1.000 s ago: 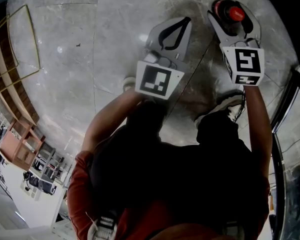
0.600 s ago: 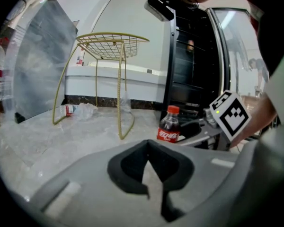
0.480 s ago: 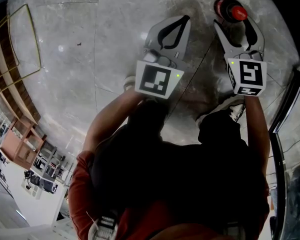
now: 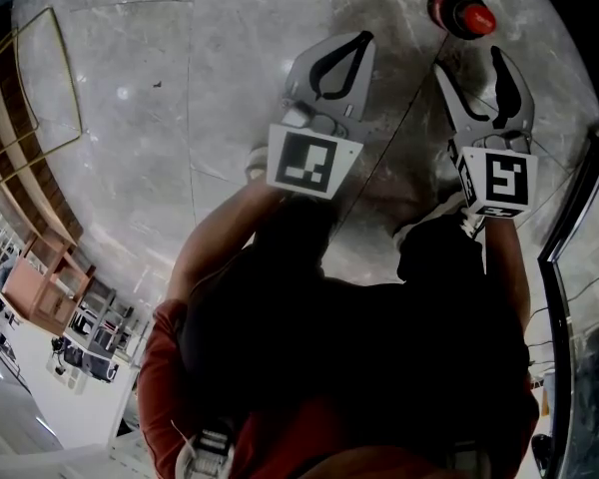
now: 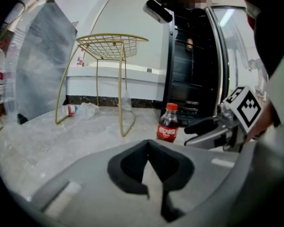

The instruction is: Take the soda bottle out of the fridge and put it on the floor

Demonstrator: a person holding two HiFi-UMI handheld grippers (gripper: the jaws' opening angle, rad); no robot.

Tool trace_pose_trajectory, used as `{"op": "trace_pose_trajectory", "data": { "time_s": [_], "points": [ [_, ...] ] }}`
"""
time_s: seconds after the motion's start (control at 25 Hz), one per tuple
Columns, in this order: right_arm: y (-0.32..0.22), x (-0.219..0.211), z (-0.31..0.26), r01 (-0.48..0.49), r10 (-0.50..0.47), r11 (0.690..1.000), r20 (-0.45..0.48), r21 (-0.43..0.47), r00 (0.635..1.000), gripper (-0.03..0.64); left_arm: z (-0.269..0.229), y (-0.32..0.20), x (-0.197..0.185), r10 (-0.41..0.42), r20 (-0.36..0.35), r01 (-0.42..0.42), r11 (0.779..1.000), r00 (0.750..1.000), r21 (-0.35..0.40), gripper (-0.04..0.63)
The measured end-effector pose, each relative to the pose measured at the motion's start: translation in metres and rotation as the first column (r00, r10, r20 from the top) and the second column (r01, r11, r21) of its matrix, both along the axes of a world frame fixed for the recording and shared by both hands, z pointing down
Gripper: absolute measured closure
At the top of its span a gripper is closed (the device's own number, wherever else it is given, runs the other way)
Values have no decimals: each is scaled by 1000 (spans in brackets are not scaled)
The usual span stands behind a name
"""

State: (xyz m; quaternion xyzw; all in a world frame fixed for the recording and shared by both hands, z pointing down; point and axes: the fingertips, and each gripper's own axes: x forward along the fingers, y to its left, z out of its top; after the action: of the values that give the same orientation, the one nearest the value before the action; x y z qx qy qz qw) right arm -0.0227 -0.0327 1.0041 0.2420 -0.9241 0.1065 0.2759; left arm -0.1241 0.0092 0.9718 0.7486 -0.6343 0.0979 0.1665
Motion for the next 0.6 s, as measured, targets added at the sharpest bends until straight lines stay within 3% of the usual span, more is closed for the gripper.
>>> {"op": "trace_pose_trajectory", "data": {
  "time_s": [0.6],
  "points": [
    [9, 3, 4, -4, 4, 1000, -5, -19, 1000, 290, -2, 2, 1, -4, -2, 4, 1000, 1000, 9, 595]
  ]
}}
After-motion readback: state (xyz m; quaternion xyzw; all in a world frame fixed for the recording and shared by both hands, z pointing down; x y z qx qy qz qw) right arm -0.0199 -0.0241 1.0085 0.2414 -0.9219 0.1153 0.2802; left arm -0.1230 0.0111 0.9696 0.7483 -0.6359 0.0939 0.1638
